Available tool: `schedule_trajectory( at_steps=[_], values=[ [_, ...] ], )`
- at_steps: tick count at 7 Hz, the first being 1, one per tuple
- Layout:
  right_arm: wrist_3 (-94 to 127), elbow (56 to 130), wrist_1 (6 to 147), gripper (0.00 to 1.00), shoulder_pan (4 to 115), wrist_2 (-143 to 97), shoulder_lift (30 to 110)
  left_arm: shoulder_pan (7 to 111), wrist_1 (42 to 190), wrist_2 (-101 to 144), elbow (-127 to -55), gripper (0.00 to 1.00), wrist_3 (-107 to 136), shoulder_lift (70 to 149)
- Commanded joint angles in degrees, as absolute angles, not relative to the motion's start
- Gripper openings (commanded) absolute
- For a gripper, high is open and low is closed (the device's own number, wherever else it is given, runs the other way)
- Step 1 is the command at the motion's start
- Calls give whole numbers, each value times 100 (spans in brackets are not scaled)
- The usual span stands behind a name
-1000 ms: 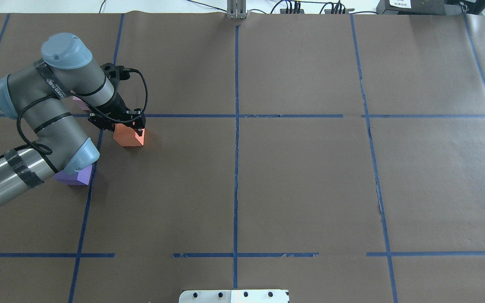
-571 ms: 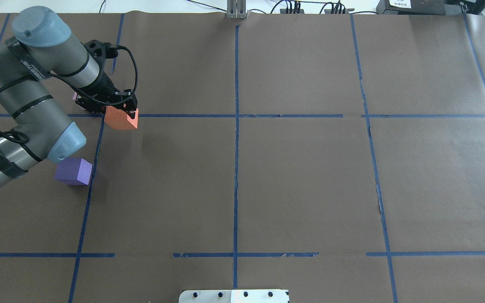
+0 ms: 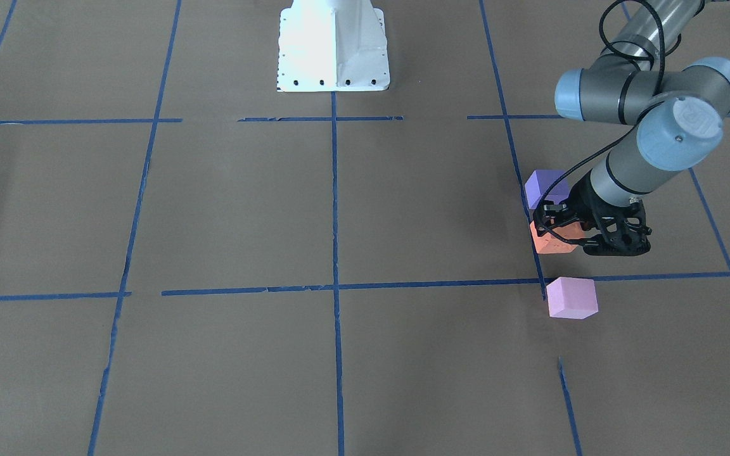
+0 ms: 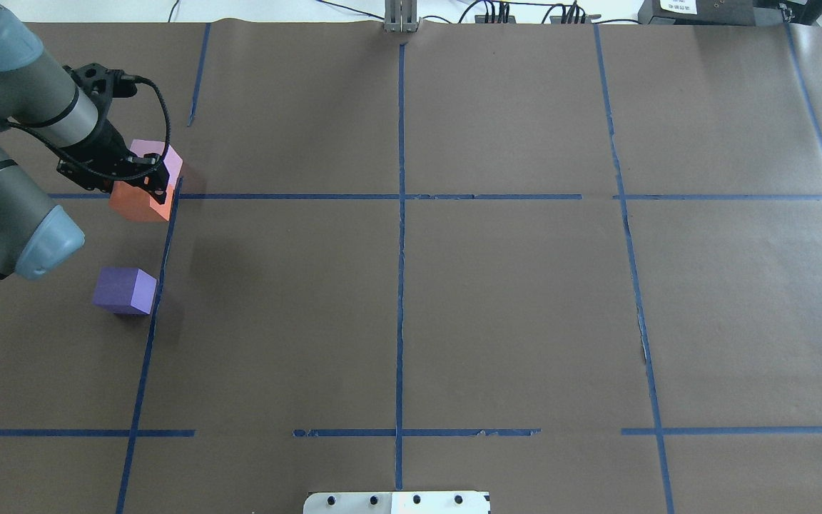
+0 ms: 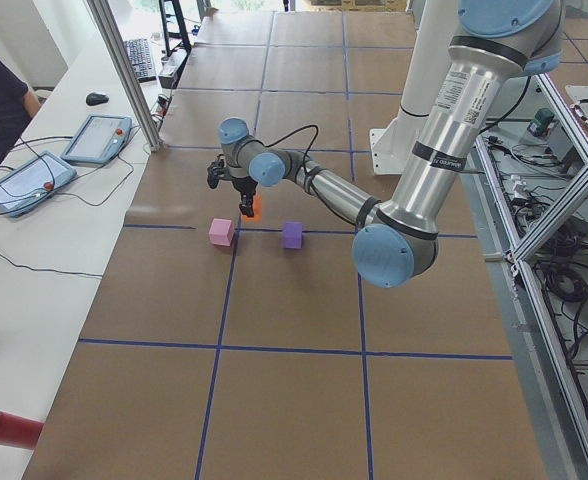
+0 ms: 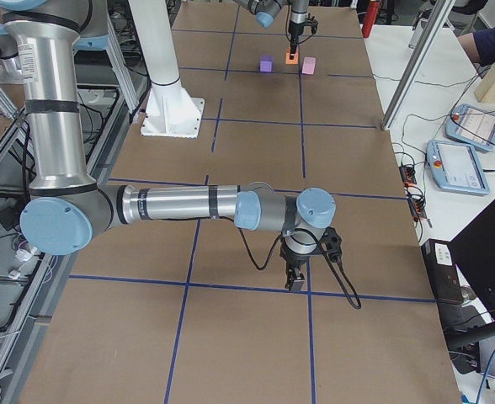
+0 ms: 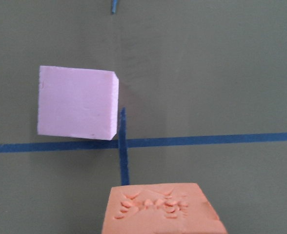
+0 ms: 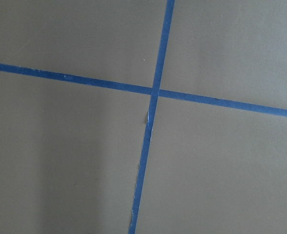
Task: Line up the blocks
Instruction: 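Lift the orange cube and carry it between the pink and purple cubes, then lower the orange cube into line and open the left gripper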
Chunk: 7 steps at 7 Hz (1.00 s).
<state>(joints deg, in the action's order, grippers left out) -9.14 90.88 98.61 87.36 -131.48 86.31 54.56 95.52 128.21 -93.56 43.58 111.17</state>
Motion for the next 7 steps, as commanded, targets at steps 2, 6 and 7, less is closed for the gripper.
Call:
schedule_trajectory(
  at_steps=[2,6,7],
  values=[
    [-914,9088,9861,100,8736,-13148,8631,5484,9676,12832,-9081,24,4072,10881],
    [-914,9088,9861,100,8736,-13148,8631,5432,9905,12911,-8657,24,4034,10951],
    [-914,9088,9861,100,8745,-13148,8631,5432,9905,12955,-8605,24,4052,11012]
  ],
)
